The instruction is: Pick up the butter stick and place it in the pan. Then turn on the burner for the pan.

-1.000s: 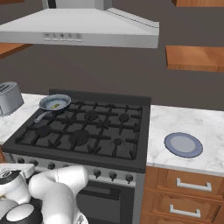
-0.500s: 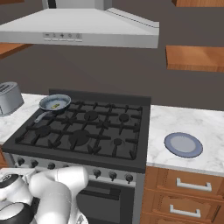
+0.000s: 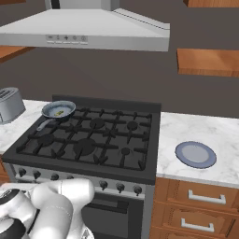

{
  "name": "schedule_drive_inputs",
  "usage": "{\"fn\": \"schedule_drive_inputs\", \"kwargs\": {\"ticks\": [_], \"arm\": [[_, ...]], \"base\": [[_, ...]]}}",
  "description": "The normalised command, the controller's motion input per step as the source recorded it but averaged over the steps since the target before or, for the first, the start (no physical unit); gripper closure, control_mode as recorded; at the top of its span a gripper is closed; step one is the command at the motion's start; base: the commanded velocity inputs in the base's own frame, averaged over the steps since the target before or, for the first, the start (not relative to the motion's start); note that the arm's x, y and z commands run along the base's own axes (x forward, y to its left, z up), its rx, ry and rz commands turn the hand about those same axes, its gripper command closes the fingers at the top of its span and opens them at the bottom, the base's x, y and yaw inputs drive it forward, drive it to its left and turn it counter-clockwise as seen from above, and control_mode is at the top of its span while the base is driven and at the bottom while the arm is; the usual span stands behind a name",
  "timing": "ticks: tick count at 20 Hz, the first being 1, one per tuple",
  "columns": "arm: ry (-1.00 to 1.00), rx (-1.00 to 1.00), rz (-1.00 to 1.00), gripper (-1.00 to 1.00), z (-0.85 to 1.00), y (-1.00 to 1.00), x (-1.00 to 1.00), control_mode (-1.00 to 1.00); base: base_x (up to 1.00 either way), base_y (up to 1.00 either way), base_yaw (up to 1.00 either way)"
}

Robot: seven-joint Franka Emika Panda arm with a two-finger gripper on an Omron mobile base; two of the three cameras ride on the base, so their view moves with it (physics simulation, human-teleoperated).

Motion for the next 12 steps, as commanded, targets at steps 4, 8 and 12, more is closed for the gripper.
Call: {"fn": "schedule_drive_inputs", "kwargs": {"ticks": [4, 8, 12], "arm": [[0.0, 0.0, 0.0, -1.0, -0.16, 0.03, 0.0, -1.0], [0.0, 0.0, 0.0, -1.0, -0.12, 0.06, 0.0, -1.0], [0.0, 0.0, 0.0, -1.0, -0.05, 0.05, 0.0, -1.0]], "base": [[0.0, 0.0, 0.0], [0.0, 0.0, 0.0], [0.0, 0.0, 0.0]]}}
